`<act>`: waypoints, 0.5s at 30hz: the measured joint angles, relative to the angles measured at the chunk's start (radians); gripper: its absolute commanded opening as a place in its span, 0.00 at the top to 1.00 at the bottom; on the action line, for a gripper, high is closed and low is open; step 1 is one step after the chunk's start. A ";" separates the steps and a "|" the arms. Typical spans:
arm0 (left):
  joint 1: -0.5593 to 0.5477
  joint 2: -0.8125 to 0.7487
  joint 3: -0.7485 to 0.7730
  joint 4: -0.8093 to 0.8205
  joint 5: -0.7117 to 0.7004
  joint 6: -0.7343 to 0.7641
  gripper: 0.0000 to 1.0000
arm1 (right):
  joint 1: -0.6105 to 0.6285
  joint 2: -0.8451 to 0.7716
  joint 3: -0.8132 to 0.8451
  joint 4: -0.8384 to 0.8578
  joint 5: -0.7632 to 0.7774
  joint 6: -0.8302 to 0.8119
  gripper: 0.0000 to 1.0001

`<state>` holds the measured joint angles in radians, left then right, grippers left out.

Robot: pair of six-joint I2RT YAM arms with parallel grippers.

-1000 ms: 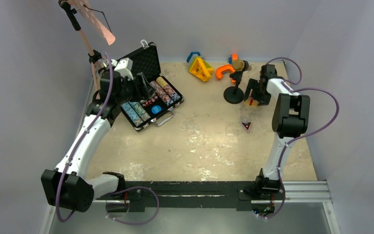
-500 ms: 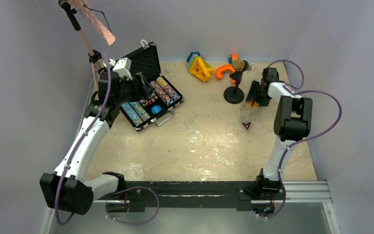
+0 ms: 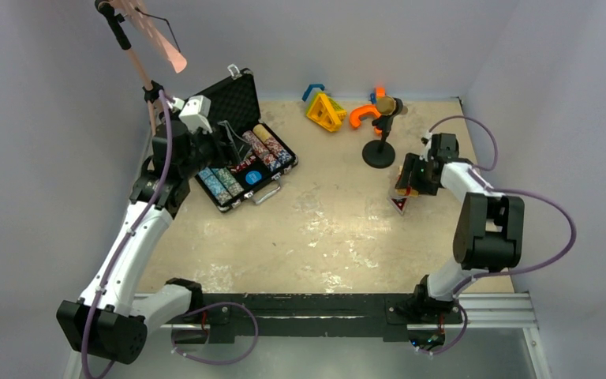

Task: Pack up texas hold em set

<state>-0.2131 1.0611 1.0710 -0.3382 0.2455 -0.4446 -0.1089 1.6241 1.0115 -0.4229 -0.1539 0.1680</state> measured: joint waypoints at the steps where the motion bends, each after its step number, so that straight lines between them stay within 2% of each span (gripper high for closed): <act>1: -0.005 -0.011 -0.009 -0.004 0.010 0.000 0.26 | 0.004 -0.038 -0.028 0.003 -0.026 -0.011 1.00; 6: -0.037 -0.048 -0.077 -0.024 0.114 -0.001 0.27 | 0.091 -0.195 -0.127 0.028 -0.105 -0.066 1.00; 15: -0.131 0.121 -0.138 -0.002 0.439 -0.050 0.27 | 0.515 -0.369 -0.184 0.123 -0.146 -0.196 1.00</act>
<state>-0.3439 1.1820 0.9325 -0.3401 0.6849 -0.4946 0.4065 1.2556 0.8276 -0.2996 -0.3004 -0.0284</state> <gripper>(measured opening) 0.726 0.641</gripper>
